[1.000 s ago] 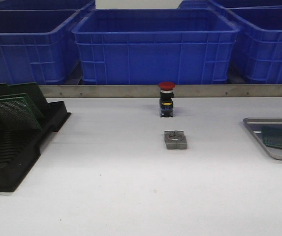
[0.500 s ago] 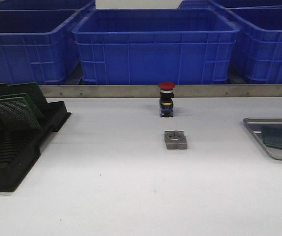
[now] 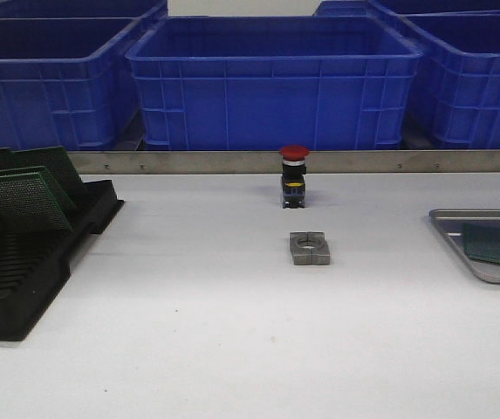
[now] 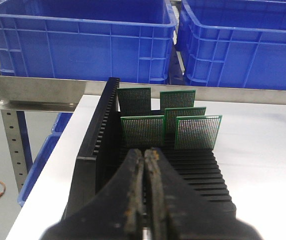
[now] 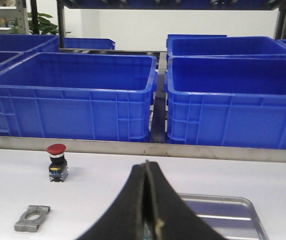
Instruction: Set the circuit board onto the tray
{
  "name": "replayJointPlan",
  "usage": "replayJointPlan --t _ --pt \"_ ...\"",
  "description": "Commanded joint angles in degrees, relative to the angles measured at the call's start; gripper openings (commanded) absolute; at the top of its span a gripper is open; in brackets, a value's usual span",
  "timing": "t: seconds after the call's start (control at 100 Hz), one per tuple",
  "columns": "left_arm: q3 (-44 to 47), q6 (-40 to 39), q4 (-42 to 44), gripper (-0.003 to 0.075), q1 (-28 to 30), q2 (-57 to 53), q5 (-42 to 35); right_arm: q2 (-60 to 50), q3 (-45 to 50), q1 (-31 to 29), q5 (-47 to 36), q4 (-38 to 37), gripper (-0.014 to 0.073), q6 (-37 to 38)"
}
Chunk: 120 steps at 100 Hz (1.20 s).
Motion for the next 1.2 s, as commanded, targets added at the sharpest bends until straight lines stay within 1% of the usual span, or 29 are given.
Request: replayJointPlan --t 0.0,0.09,0.17,0.22,0.44,1.19 --pt "2.8 0.2 -0.5 -0.0020 0.2 -1.8 -4.2 -0.8 1.5 -0.2 -7.2 -8.3 -0.0060 7.9" --pt "2.8 0.2 -0.5 -0.0020 0.2 -1.8 -4.2 -1.0 5.4 -0.2 -9.7 -9.5 -0.0060 9.1" --pt "2.8 0.2 -0.5 -0.0020 0.2 -1.8 -4.2 -1.0 9.1 -0.2 -14.0 -9.5 -0.0060 10.3" --pt "2.8 0.2 -0.5 -0.0020 0.2 -1.8 -4.2 -1.1 8.8 -0.2 -11.4 -10.4 -0.0060 10.6" --pt "2.8 0.2 -0.5 -0.0020 0.2 -1.8 -4.2 -1.2 8.9 -0.2 -12.3 -11.2 -0.0060 10.7" --pt "2.8 0.2 -0.5 -0.0020 0.2 -1.8 -4.2 -1.2 8.9 -0.2 -11.1 -11.5 -0.0060 10.6"
